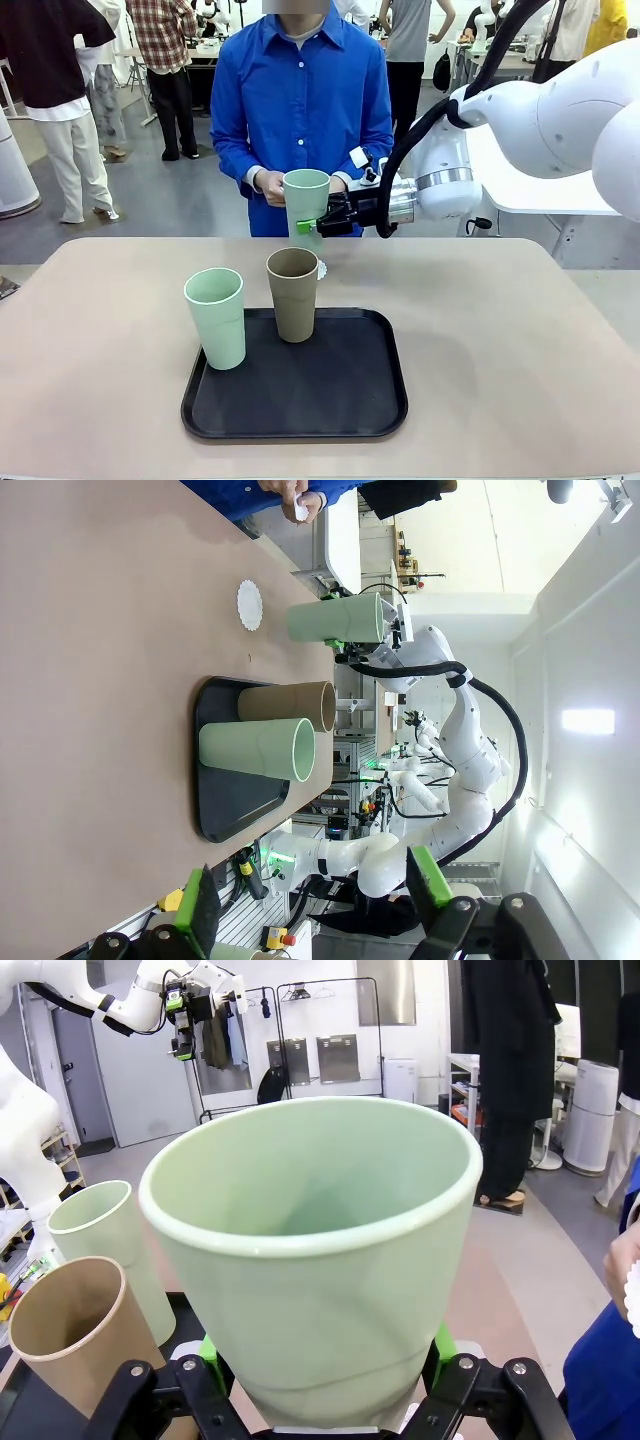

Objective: Place coasters on the table and set cups on them.
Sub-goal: Pick up one Reusable plastic cup and place it on a coaster set by the human.

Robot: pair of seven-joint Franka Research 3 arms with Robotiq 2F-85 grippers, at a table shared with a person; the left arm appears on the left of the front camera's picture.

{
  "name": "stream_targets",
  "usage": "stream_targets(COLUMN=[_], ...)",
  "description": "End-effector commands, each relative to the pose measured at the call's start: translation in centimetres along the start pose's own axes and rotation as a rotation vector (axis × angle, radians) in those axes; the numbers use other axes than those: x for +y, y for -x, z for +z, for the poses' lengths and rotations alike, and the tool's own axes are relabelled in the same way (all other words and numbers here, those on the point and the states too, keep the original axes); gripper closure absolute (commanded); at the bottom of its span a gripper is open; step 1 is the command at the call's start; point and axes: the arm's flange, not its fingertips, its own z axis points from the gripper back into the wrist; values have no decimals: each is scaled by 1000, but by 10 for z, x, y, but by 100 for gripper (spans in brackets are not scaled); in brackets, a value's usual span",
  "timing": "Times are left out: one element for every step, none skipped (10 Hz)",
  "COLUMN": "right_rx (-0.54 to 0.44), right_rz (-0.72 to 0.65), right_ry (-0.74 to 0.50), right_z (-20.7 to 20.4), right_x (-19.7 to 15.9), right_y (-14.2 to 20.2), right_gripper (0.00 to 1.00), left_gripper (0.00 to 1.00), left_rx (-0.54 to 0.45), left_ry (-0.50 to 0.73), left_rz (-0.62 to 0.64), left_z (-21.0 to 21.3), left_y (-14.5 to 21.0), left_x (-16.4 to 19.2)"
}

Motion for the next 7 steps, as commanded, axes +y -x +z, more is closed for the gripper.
stream_targets(right_rx=[5,5,5,0,19,45,68], right_rz=[5,5,5,0,-6,3,19], right_ry=[-14,-14,-14,0,-17,-21,-19], right_z=[1,1,1,0,2,2,1], right_x=[1,1,1,0,-6,-8,-12], right_y=[1,1,1,0,3,6,11], right_gripper=[15,15,15,15,15,15,15], left_gripper=[0,0,0,0,0,0,0], left_rx=[-2,-2,-2,-2,-2,-2,-2], left_ry=[10,10,10,10,10,10,10], left_rz=[-1,-1,-1,-1,-1,-1,-1], left_z=[1,1,1,1,1,1,1], left_y=[1,1,1,1,1,1,1], left_x=[-1,-1,-1,-1,-1,-1,-1])
